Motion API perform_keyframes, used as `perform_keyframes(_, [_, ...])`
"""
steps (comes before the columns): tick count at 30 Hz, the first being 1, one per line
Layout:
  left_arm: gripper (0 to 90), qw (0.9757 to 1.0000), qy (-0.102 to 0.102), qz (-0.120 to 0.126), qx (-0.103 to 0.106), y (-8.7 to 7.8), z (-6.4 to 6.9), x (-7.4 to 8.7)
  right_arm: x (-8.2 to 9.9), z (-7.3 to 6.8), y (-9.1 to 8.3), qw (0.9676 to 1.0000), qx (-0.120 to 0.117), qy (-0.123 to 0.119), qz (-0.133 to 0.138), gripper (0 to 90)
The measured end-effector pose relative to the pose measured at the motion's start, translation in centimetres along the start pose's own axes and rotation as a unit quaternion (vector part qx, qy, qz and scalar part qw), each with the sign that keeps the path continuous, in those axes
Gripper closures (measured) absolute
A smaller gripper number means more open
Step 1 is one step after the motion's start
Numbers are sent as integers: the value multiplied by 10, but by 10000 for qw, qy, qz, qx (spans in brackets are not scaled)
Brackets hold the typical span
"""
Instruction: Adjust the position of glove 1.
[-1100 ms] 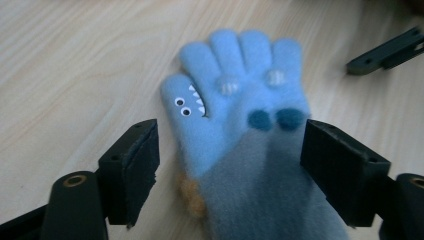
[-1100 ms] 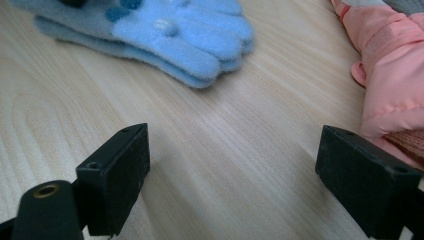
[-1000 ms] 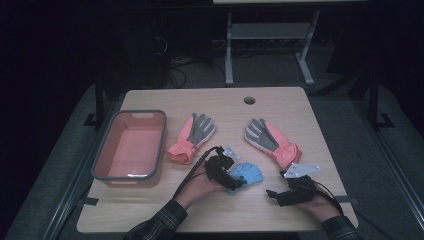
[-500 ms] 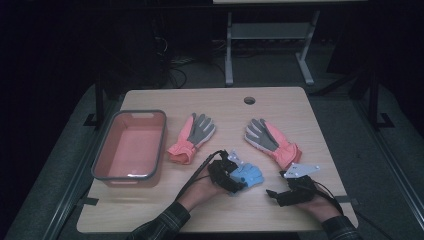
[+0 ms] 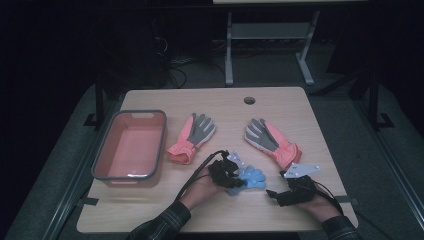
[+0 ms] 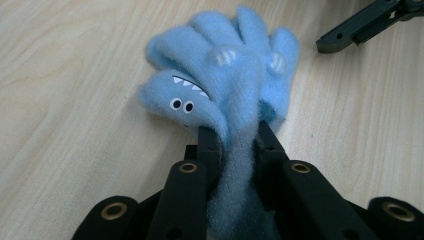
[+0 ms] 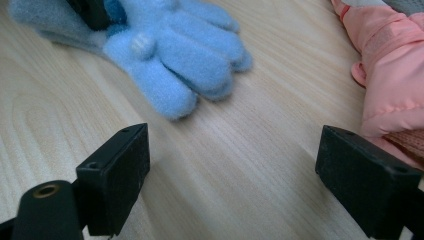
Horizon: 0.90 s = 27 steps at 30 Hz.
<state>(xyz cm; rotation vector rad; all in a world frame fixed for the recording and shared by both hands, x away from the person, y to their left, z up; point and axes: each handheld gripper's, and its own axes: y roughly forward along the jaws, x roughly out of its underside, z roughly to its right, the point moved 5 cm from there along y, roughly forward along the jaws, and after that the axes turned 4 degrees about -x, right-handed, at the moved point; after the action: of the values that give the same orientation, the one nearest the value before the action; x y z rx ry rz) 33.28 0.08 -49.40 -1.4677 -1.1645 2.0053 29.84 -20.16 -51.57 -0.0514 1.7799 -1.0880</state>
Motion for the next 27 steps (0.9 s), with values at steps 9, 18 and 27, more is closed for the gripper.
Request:
perform_keyframes(9, [797,9999,-94,95,98,-9,-3,-3,0,0,0,10000,-2,1,0,138])
perform_keyframes(18, [797,9991,-227,359,95,-35,-10,-9,0,0,0,10000,1,-1,4,139])
perform_keyframes(27, [797,9969,-450,631,-112,-71,-26,-9,0,0,0,10000,4,-2,14,138])
